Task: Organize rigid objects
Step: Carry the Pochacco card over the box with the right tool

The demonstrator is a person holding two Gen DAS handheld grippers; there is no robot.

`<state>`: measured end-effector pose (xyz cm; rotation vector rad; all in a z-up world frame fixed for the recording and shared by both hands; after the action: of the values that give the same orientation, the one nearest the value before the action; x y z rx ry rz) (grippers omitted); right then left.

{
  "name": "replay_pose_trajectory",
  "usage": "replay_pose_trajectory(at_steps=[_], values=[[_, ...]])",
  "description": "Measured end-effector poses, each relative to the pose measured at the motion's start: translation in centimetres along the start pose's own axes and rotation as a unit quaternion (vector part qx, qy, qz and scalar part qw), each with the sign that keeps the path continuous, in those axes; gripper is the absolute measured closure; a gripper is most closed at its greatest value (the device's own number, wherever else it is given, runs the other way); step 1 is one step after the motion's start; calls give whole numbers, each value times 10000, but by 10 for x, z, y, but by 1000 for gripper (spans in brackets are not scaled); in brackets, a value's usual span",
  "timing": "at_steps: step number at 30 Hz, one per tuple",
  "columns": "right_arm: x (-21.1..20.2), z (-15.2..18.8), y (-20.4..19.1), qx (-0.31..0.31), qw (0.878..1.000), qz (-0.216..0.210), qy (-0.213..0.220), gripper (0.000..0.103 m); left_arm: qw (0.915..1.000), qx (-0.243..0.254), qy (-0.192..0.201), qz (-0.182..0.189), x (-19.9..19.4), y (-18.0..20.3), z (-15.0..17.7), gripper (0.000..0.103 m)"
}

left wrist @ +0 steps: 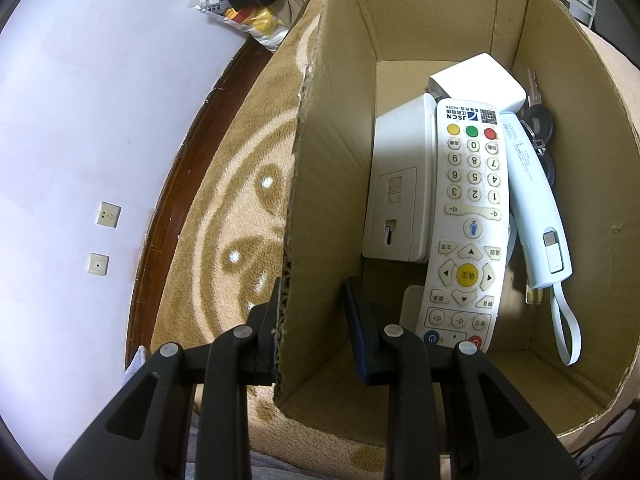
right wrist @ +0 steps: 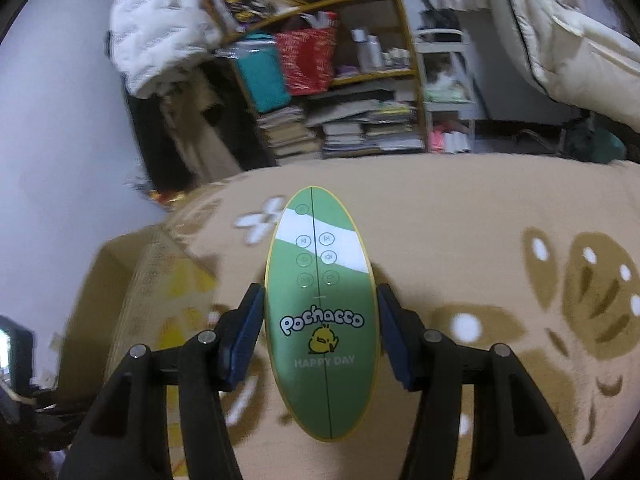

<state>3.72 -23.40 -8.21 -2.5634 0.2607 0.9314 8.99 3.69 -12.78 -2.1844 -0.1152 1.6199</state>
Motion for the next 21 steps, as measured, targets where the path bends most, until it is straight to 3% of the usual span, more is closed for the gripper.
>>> replay_pose_trajectory(at_steps=[3, 9, 21], values=[[-1, 6, -25, -60, 9991, -424, -68, 44, 10000, 2, 1, -4, 0, 0, 0, 76], [-4, 21, -77, -575, 9948, -822, -153, 44, 10000, 5, 2, -4, -1, 0, 0, 76], [-15, 37, -119, -1086, 9872, -1152, -186, 44, 10000, 6, -1, -1, -1, 0, 0, 76]])
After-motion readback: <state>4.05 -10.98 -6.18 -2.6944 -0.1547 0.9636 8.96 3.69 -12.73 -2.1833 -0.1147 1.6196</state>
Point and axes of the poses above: each gripper's, at about its wrist camera, not at the fingertips, and x roughly the way its jaws point, y to its right, z to its underside, the point moved 2 cm from there along x, roughly the way its jaws point, and after that the axes turned 3 degrees about y, right-handed, at the moved point
